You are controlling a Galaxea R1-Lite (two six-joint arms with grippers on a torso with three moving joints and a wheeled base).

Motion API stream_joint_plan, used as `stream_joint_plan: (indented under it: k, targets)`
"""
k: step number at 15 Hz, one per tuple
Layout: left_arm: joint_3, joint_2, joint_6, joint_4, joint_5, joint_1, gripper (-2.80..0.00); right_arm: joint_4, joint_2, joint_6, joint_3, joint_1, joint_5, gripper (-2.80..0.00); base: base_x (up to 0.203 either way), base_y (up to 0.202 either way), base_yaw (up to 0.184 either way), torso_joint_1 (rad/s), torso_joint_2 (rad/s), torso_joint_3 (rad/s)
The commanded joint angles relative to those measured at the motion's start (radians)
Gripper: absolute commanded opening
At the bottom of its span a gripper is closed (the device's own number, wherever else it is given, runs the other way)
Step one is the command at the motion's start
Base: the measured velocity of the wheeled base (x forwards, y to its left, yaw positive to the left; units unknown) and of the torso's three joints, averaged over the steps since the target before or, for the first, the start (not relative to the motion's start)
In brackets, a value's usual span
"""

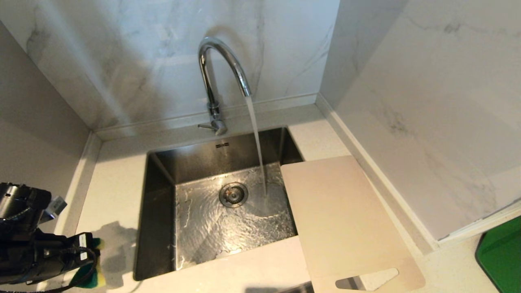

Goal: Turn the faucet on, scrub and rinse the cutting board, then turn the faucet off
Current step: Pick up the cleaning cloth, then pick up the cutting board

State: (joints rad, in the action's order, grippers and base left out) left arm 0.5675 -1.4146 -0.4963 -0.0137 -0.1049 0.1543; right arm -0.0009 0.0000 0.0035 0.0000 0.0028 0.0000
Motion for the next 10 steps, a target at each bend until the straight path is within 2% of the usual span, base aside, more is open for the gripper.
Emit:
stream_joint_plan:
  k: [1, 3, 5, 10]
  targets:
    - [0.038, 0.105, 0.051, -0.031, -0.022, -0.001, -2.80, -0.001, 0.000, 0.000, 0.000, 0.000, 0.000, -2.80, 0.000, 0.000, 0.000, 0.000, 0.00, 0.000]
    - [0.050, 0.151, 0.127, -0.039, -0.069, -0.013, -2.80, -0.001, 0.000, 0.000, 0.000, 0.000, 0.000, -2.80, 0.000, 0.000, 0.000, 0.000, 0.00, 0.000]
    - [0.055, 0.196, 0.184, -0.034, -0.087, -0.043, -2.80, -0.001, 0.000, 0.000, 0.000, 0.000, 0.000, -2.80, 0.000, 0.000, 0.000, 0.000, 0.00, 0.000]
    - [0.052, 0.305, 0.219, -0.039, -0.083, -0.091, -2.80, -0.001, 0.000, 0.000, 0.000, 0.000, 0.000, -2.80, 0.000, 0.000, 0.000, 0.000, 0.00, 0.000]
